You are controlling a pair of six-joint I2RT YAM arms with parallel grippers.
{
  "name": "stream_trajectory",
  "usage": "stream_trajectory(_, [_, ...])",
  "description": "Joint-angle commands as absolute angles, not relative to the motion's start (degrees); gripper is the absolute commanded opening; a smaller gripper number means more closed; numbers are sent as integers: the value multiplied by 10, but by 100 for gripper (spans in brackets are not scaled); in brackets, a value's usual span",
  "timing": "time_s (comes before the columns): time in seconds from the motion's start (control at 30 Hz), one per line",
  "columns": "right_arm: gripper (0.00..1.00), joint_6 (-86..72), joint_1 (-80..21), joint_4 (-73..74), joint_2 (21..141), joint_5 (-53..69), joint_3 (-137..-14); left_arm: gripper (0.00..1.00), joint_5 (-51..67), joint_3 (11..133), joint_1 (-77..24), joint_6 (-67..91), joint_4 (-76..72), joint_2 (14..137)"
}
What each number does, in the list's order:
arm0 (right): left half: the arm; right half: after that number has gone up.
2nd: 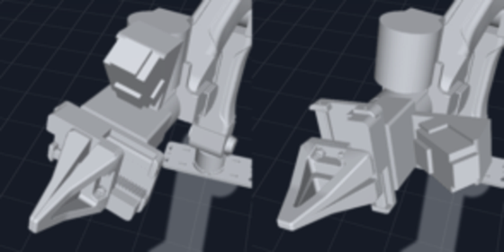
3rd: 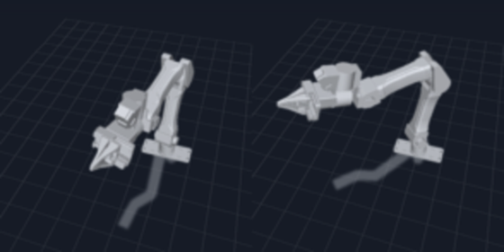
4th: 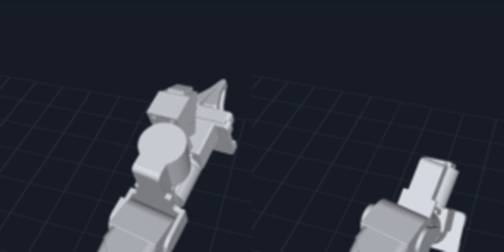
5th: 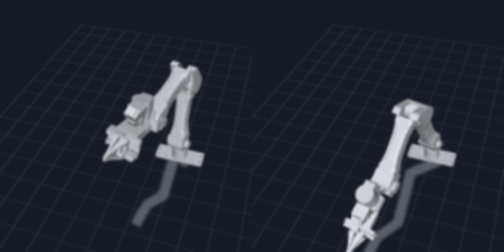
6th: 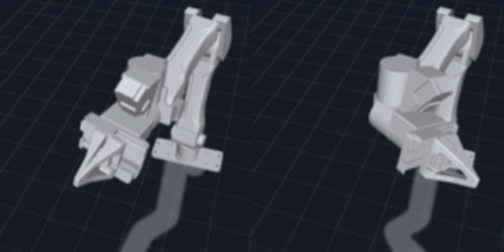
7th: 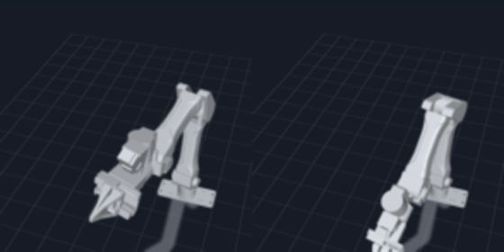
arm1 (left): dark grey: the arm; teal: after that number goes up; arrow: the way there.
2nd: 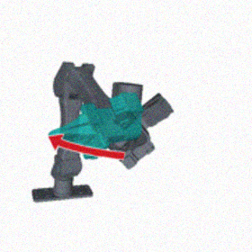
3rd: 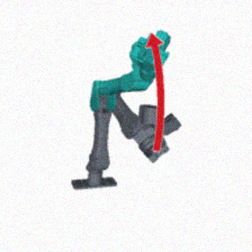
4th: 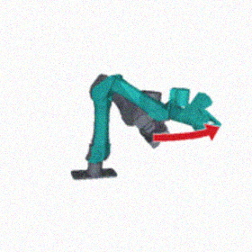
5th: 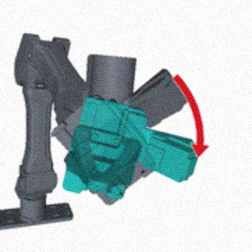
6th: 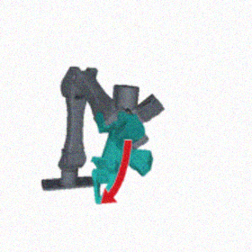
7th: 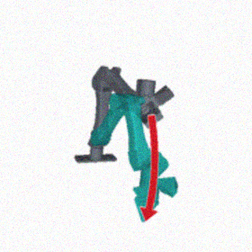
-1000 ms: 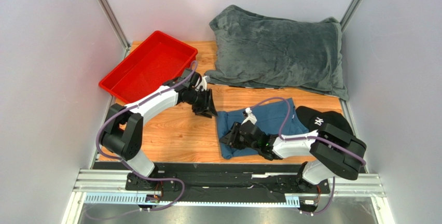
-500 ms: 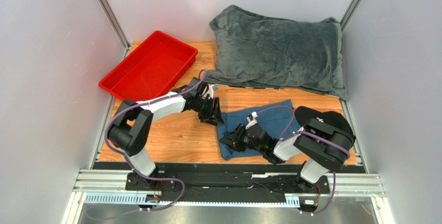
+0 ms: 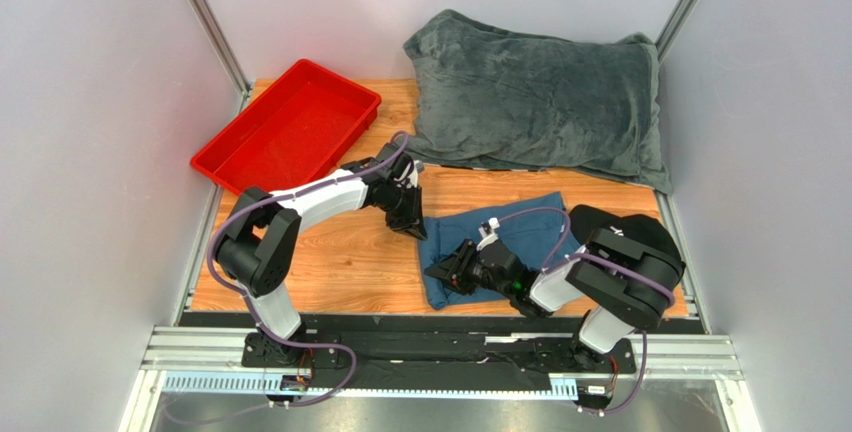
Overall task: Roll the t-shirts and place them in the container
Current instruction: Roll the T-shirt to the center of the board.
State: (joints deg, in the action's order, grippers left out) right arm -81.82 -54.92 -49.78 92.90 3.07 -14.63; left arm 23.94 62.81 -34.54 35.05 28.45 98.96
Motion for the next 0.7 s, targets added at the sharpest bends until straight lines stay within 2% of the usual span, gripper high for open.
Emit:
stream_trajectory(0.0, [37,-785,-549,-406,871,17,-163,19,190,679,-361,358,357,1002])
stream_trajectory(0.1, [36,-771,-548,-360,841,4,-171,23,180,681,-372,363,362,985])
stream_trajectory(0.13, [36,-766,-549,-350,839,4,-173,31,180,680,-373,364,362,981])
stream_trajectory(0.2, [33,-765,-549,-343,835,4,-177,40,168,675,-374,357,366,962])
stream_trajectory(0.23, [32,-766,-548,-343,838,5,-177,48,164,672,-374,352,367,956])
stream_trajectory(0.3, [30,-768,-549,-348,845,10,-176,55,149,662,-375,345,373,940])
stream_trajectory(0.47, [24,-779,-548,-381,868,18,-171,60,155,639,-378,362,346,940])
stream_trajectory(0.67, [23,-782,-549,-394,877,20,-166,64,153,632,-391,409,286,972])
